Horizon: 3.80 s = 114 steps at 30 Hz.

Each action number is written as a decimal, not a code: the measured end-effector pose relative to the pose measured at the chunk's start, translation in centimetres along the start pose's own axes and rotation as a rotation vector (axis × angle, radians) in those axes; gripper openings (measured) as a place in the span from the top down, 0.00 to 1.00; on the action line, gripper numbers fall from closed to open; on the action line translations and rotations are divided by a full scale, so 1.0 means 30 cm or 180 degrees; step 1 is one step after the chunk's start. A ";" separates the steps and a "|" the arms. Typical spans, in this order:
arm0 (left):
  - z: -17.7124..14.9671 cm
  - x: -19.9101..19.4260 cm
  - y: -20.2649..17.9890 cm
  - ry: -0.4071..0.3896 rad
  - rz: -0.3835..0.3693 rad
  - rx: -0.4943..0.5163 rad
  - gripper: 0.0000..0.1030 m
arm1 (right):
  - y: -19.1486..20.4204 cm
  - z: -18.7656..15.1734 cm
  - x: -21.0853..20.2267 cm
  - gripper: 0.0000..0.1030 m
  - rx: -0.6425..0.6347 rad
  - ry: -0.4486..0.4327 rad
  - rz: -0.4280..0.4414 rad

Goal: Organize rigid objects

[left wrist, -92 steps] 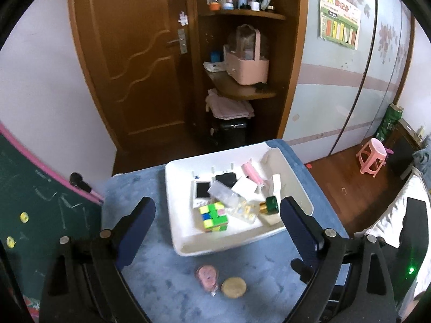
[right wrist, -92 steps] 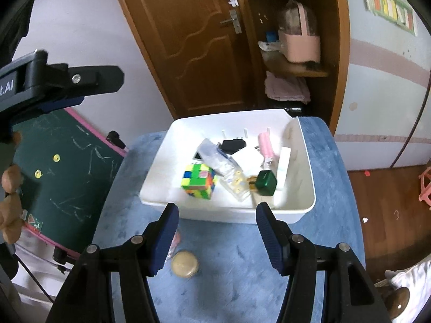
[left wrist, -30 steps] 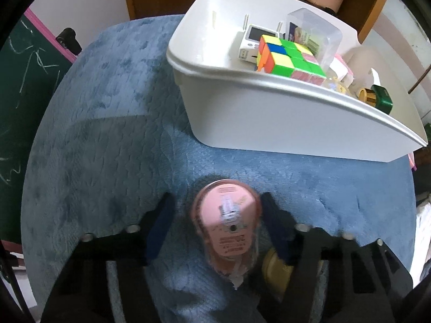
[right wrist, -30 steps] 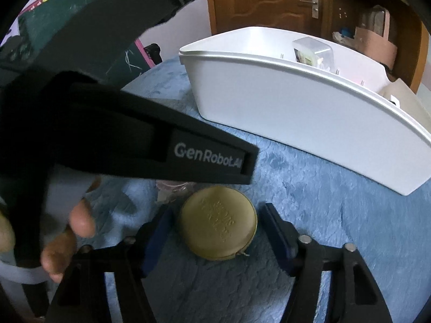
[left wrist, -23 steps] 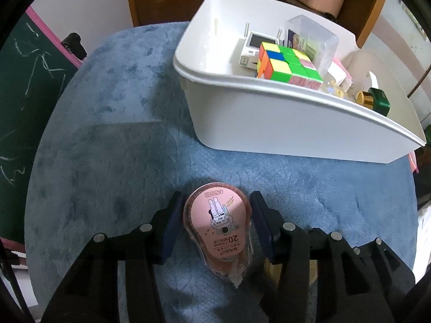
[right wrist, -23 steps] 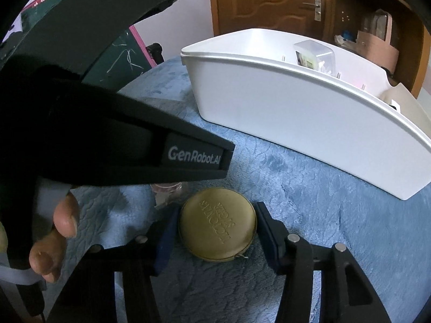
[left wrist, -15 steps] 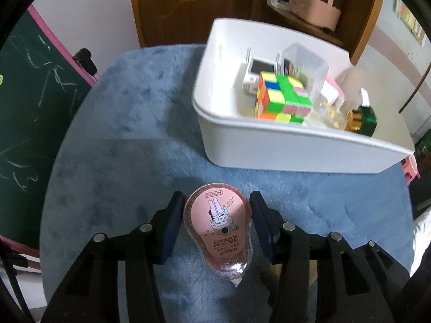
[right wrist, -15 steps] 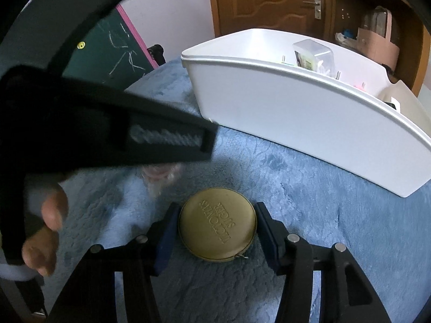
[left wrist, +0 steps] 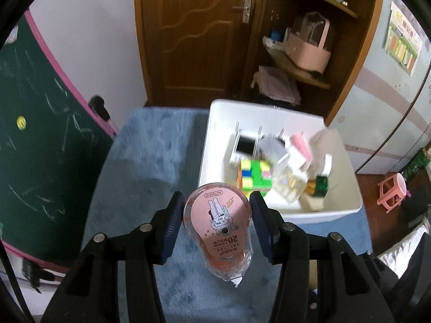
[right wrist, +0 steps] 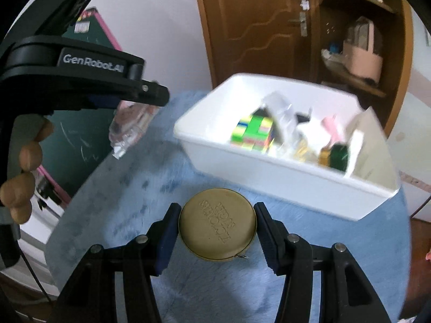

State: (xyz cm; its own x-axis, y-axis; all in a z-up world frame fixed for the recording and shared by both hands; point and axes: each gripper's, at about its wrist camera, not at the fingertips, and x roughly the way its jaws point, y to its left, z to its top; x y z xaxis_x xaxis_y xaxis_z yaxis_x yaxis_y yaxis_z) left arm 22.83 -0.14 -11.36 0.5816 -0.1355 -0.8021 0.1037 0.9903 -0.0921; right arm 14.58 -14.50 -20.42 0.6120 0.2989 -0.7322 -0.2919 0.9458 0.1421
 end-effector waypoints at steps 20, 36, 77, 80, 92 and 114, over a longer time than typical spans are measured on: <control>0.364 0.064 -0.181 -0.0151 0.0232 0.0229 0.48 | -0.240 0.462 -0.227 0.46 0.0236 -0.0455 -0.0231; 0.384 0.448 -0.361 0.0278 0.0196 0.0385 0.48 | -0.410 0.395 0.081 0.46 0.0469 0.0203 -0.0398; 0.303 0.529 -0.424 0.0577 0.0263 0.0473 0.21 | -0.471 0.287 0.205 0.36 0.0606 0.0480 -0.0358; 0.308 0.479 -0.407 0.0507 0.0281 0.0446 0.21 | -0.456 0.285 0.186 0.36 0.0615 0.0462 -0.0364; 0.269 0.206 -0.306 0.0300 0.0297 0.0348 0.21 | -0.360 0.296 0.045 0.36 0.0674 0.0324 -0.0416; -0.049 -0.456 0.010 -0.0121 0.0326 0.0079 0.21 | 0.039 0.232 -0.435 0.35 0.0755 0.0146 -0.0519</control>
State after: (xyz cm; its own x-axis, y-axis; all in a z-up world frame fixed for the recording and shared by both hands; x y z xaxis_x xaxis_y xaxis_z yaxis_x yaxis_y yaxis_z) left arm 13.72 2.07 -1.30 0.6203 -0.0351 -0.7836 0.0618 0.9981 0.0042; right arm 11.37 -16.41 -6.05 0.6013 0.1394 -0.7868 -0.0091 0.9858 0.1678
